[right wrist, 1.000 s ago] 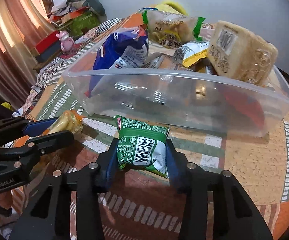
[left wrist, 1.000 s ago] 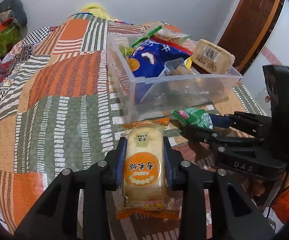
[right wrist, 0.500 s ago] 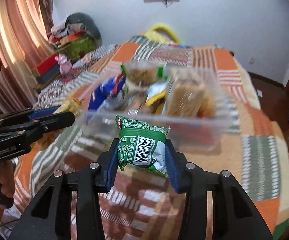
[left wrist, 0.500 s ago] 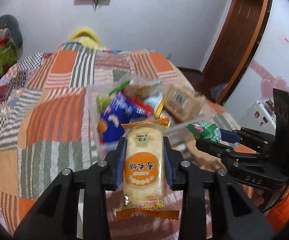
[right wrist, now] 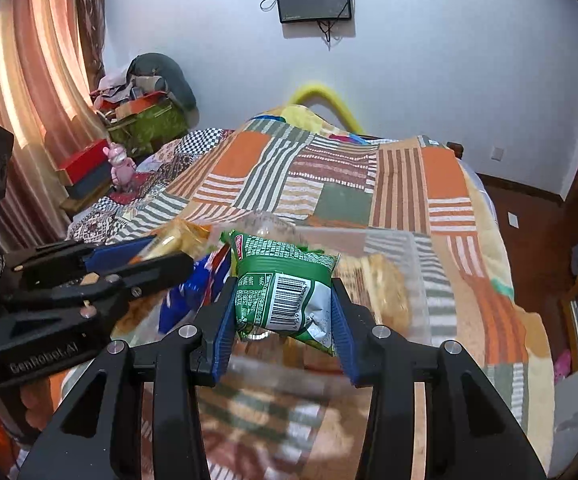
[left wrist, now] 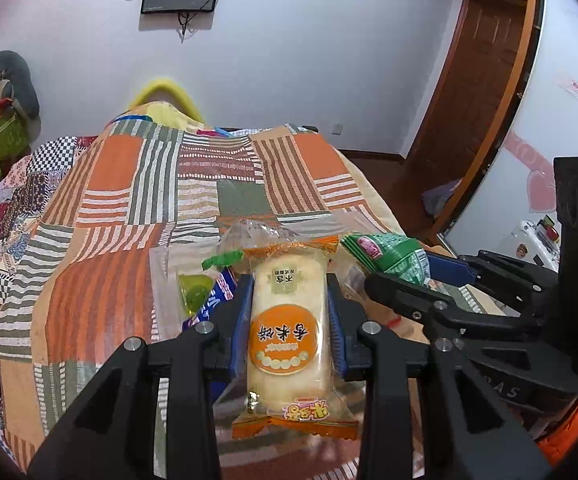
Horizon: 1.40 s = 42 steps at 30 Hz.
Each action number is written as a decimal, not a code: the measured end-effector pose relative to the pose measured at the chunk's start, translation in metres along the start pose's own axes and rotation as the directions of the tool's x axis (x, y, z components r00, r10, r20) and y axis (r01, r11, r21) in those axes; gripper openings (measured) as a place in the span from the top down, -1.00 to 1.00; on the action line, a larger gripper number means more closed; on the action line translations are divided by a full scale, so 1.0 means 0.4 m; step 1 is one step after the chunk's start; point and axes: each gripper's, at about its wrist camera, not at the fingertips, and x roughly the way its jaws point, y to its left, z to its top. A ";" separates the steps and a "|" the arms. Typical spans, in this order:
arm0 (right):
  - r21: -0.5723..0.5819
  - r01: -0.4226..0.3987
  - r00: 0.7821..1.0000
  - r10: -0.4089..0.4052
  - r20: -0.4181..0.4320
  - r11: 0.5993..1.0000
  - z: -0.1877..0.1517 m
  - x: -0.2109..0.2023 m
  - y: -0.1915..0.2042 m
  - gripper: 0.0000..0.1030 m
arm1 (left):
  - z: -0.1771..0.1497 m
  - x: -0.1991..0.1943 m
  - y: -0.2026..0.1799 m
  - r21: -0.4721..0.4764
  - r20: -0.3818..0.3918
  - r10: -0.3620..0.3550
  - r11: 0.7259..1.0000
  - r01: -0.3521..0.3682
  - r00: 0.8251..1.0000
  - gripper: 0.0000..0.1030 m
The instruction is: Organize snacks
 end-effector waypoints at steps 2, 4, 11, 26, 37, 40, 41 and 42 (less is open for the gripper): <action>-0.003 0.001 1.000 -0.001 -0.009 1.000 0.005 0.018 0.002 0.22 | 0.008 0.018 0.006 -0.007 -0.008 0.008 1.000 -0.008 1.000 0.36; 0.006 0.004 1.000 -0.004 -0.022 1.000 0.007 0.036 -0.003 0.16 | 0.014 0.045 0.017 -0.019 -0.023 0.003 1.000 -0.003 1.000 0.34; 0.022 0.009 1.000 -0.009 -0.029 1.000 0.007 0.042 -0.015 0.03 | 0.007 0.086 0.050 -0.064 -0.055 0.000 0.998 -0.003 0.998 0.13; 0.014 -0.002 0.997 0.001 0.079 1.000 0.016 -0.130 -0.011 0.03 | 0.006 -0.183 -0.008 -0.013 0.138 0.025 1.000 -0.023 0.990 0.07; 0.001 -0.010 0.959 0.010 0.283 1.000 0.007 -0.384 0.039 -0.06 | -0.030 -0.480 -0.119 0.061 0.365 0.056 0.995 -0.084 0.929 -0.10; -0.003 0.000 0.945 0.001 0.326 1.000 -0.005 -0.433 0.057 -0.13 | -0.051 -0.535 -0.149 0.075 0.410 0.059 0.992 -0.098 0.910 -0.26; -0.003 0.004 0.941 -0.003 0.337 1.000 -0.008 -0.444 0.061 -0.19 | -0.057 -0.546 -0.155 0.075 0.419 0.062 0.992 -0.102 0.906 -0.28; -0.001 0.010 0.936 -0.009 0.351 1.000 -0.013 -0.457 0.065 -0.26 | -0.062 -0.561 -0.161 0.074 0.429 0.066 0.991 -0.108 0.901 -0.32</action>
